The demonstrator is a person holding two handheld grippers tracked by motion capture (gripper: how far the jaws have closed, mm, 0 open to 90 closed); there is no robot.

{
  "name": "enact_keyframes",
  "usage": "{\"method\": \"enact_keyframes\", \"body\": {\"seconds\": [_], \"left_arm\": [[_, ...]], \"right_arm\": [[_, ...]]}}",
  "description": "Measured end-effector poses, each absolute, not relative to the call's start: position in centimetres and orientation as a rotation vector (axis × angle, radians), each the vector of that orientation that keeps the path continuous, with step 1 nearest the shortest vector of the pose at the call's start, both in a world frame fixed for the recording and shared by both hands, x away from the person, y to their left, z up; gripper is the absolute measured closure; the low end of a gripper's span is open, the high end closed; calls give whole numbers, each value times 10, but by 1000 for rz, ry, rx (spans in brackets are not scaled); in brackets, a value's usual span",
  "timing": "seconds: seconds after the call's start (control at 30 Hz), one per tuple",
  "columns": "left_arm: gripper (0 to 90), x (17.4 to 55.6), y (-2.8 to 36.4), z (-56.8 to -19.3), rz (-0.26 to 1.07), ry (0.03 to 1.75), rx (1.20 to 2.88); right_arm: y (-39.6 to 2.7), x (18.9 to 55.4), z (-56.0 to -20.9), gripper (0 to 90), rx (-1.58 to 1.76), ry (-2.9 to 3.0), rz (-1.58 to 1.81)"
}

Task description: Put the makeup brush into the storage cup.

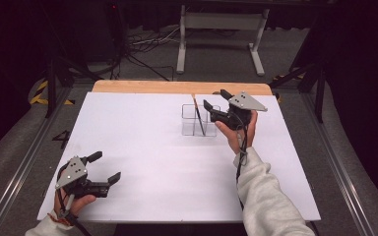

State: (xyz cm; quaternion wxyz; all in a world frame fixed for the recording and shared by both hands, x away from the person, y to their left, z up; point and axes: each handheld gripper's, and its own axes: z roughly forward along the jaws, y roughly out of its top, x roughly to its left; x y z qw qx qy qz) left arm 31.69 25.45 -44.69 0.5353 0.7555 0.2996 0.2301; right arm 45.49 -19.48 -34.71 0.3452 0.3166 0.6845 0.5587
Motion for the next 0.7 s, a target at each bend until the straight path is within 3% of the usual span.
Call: {"method": "enact_keyframes", "body": {"seconds": [0.33,0.7], "left_arm": [[53,317,255,-447,548,716,1800],[51,317,254,-447,554,719,1793]], "right_arm": [[-200,450,-347,124,858,1762,1396],[-205,438,-348,128,836,1759,1381]]}}
